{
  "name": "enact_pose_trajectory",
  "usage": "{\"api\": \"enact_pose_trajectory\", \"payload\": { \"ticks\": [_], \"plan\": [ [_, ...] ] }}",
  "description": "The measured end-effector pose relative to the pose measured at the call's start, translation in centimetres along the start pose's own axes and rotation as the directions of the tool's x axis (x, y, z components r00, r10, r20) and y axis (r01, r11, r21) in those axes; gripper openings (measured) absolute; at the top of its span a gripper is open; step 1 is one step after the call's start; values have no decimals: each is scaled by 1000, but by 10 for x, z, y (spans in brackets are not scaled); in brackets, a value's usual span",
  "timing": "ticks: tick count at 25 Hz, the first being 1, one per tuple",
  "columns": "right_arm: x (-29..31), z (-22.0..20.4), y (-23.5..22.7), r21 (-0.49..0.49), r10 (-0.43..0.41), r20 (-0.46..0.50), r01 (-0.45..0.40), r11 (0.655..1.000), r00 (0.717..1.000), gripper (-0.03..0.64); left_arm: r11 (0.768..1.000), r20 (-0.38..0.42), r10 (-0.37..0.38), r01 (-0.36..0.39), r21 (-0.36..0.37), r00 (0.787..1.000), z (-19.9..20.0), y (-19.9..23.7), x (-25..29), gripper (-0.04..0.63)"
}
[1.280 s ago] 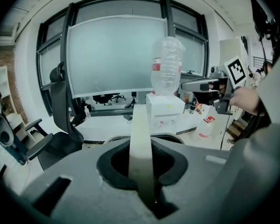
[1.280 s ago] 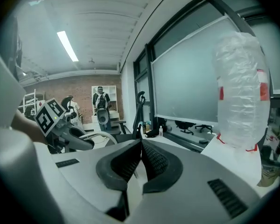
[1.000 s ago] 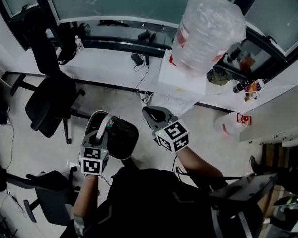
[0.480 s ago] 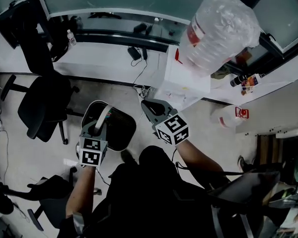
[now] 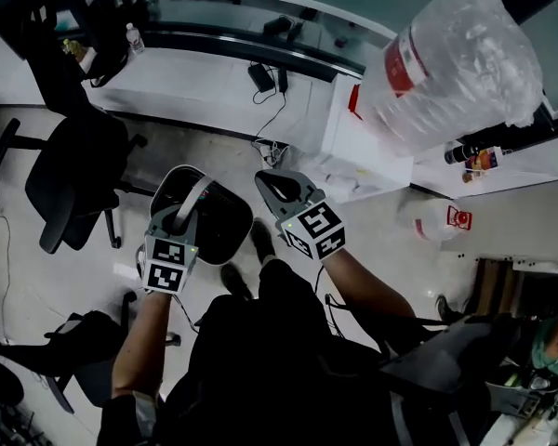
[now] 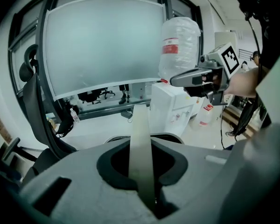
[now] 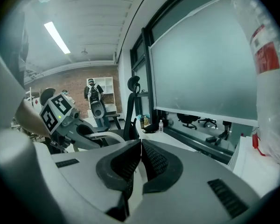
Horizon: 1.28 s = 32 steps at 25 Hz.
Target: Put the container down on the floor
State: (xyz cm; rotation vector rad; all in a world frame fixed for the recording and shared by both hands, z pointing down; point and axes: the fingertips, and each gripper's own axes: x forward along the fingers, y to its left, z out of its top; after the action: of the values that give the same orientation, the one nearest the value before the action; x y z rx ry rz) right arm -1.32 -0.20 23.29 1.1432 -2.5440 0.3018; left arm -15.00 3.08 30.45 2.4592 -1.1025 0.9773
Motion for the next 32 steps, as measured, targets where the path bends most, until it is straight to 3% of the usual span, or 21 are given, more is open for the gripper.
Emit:
{"api": "enact_pose_trajectory", "payload": {
  "ticks": [12,32],
  "plan": [
    [74,-51,-52,-19,79,-100,-82,996,992,9,999,-33,-33,35,36,999,3,31,111,51],
    [158,-178,-99,50,127,-255,-118,992,959,9,994,-142,-93,101,49,985,-84,48,295,51]
  ]
}}
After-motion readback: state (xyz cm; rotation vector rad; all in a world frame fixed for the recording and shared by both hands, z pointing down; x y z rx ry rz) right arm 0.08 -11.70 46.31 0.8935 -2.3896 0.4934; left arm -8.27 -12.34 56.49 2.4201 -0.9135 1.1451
